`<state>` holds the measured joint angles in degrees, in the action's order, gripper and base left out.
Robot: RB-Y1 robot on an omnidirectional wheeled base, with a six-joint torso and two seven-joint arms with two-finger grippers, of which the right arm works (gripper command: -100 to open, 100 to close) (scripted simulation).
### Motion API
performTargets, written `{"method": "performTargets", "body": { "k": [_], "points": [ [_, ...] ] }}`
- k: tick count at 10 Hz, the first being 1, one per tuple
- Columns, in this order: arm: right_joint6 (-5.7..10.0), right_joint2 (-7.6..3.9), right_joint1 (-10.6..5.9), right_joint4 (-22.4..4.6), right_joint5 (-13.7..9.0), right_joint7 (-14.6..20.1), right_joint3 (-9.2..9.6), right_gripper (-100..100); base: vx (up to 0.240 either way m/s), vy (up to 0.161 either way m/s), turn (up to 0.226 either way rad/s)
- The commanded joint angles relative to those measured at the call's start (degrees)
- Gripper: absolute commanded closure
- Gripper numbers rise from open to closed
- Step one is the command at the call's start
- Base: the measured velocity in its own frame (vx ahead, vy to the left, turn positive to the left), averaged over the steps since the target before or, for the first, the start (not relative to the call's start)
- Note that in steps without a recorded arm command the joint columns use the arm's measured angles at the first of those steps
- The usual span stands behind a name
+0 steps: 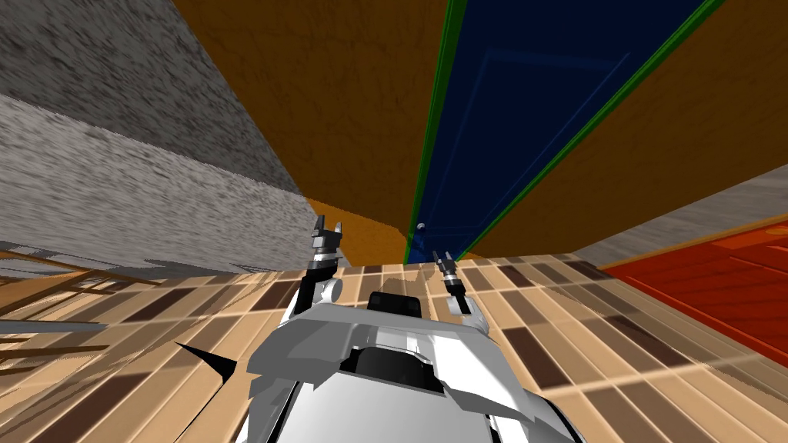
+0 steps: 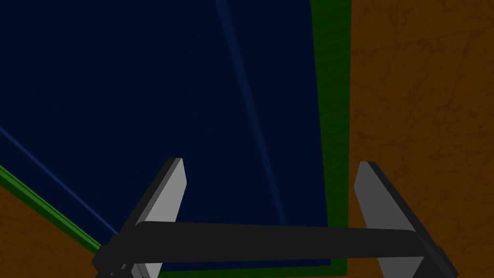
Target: Pull the door open
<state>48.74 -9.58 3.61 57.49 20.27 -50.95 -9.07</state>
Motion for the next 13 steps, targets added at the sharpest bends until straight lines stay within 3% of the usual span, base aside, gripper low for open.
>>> {"method": "performTargets", "body": {
  "k": [1,11,13],
  "points": [
    [0.35,-0.15,-0.74,-1.99,0.56,-1.46,-0.15,-100,0.107,0.015,-0.001],
    [3.30,-0.96,-5.42,-15.30,3.92,-10.34,-1.22,-100,0.108,0.014,0.003],
    [3.57,-1.03,-5.86,-16.56,4.24,-11.18,-1.33,-100,0.073,0.012,0.002]
  ]
}}
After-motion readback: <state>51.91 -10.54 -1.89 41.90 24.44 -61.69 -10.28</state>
